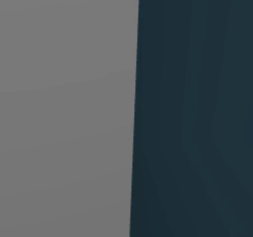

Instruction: Start the toaster. Once the lever pops up, take the bread to the plate on the dining counter.

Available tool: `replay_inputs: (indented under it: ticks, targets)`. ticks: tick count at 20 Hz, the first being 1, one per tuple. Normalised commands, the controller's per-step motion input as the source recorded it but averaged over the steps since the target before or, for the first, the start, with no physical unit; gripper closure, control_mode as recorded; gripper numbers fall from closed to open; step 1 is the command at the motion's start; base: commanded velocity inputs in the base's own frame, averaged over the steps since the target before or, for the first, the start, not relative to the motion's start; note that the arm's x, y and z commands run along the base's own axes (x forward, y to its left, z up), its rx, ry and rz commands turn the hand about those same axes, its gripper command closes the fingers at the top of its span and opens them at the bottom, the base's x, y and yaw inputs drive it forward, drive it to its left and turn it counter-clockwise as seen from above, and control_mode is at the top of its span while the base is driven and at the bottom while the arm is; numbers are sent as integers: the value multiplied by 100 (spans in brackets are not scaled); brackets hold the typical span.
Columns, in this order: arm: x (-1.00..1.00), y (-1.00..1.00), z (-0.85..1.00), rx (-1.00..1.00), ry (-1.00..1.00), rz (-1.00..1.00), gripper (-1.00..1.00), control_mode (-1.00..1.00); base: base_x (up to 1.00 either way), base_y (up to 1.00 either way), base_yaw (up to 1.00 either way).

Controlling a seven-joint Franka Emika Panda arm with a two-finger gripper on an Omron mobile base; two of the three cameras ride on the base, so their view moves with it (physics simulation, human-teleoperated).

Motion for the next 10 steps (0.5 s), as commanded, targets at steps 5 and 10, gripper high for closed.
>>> replay_inputs:
  ticks: [5,10]
  targets:
    - [-100,-29,2,0,11,0,100,-100,0,0,0]
    - [-100,-36,0,0,12,0,100,-100,0,0,0]
